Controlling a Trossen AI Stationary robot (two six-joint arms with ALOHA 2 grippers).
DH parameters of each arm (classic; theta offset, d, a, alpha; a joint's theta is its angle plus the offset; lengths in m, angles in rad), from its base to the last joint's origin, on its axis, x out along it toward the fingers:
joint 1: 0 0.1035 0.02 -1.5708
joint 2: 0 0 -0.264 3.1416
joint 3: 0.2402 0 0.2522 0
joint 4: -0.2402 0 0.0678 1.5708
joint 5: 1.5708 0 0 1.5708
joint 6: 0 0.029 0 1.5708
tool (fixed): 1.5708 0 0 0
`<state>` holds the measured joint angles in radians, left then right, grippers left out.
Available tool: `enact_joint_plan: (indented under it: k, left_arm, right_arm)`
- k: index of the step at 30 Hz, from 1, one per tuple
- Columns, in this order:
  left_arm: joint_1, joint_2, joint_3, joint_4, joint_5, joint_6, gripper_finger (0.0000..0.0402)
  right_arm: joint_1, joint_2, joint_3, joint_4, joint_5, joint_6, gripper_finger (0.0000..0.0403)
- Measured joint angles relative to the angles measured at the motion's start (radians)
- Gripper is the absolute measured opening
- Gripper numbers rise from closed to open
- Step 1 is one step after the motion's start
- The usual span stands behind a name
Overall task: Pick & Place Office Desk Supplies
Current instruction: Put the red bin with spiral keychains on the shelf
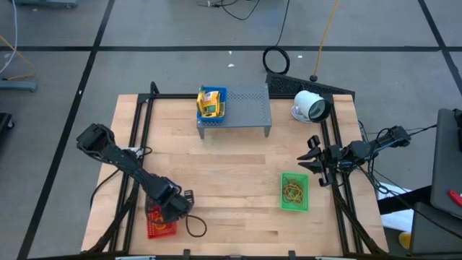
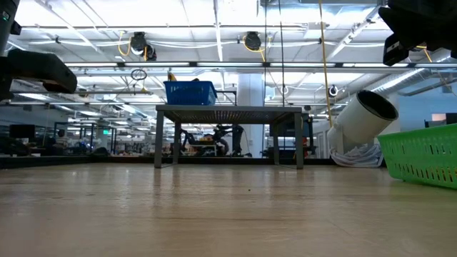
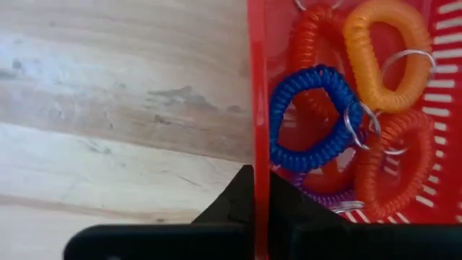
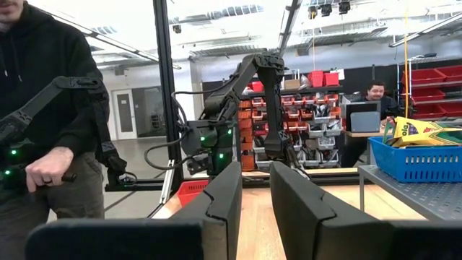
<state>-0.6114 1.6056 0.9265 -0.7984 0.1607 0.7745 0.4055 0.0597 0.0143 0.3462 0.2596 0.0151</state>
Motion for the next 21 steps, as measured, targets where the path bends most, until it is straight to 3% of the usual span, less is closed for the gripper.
enact_joint_plan:
  k: [12,21]
  left_arm:
    - [0.048,0.001,0.009,-0.001,0.004,-0.318,0.0004]
    - [0.143,0.002,0.141,-0.014,0.077,-0.645,0.0002]
  right_arm:
    - [0.0,0.0,0.0,0.0,0.0,0.0,0.0064]
    - [0.0,0.0,0.0,0.0,0.0,0.0,0.0064]
